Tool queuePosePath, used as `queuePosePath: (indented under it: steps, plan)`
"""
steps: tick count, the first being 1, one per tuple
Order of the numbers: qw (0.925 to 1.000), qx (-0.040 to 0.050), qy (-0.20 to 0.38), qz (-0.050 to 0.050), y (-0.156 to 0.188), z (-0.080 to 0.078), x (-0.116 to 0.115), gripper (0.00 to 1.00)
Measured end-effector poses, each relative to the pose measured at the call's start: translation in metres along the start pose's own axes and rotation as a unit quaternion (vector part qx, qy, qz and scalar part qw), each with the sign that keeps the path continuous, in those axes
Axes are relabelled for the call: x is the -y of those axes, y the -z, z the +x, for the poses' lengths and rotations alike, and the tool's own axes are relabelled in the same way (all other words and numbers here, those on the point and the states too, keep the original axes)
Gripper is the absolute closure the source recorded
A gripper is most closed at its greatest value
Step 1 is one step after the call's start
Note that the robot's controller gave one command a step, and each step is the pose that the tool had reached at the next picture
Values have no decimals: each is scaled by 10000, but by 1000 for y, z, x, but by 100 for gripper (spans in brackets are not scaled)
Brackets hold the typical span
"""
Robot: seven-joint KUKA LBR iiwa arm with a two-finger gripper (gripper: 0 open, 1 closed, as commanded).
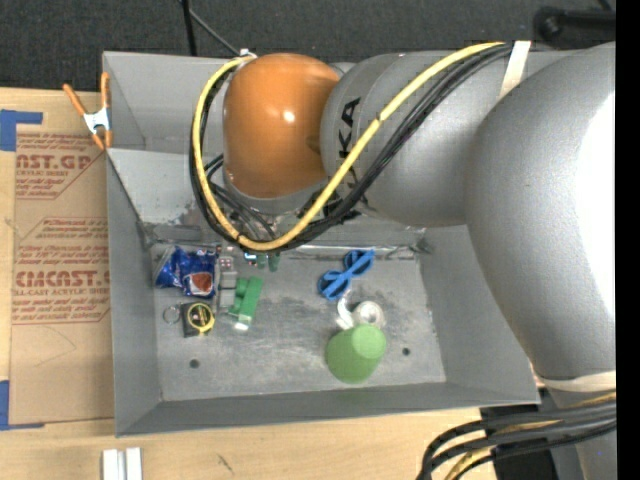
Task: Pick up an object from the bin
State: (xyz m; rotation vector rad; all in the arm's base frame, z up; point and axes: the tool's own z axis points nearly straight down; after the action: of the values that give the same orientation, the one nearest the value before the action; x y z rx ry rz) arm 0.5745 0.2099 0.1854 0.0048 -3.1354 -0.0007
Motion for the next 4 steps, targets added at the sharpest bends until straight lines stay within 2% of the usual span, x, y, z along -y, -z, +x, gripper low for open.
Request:
queuePosePath:
  steps: [1,2,3,4]
  plan:
    - [9998,107,-176,-36,-115,-21,-35,0]
    - [9995,54,-322,-14,-83,-17,-33,0]
    - [9972,34,-745,-5,-86,-17,-23,0]
    - [9919,63,-1270,-31,-113,-16,-16,0]
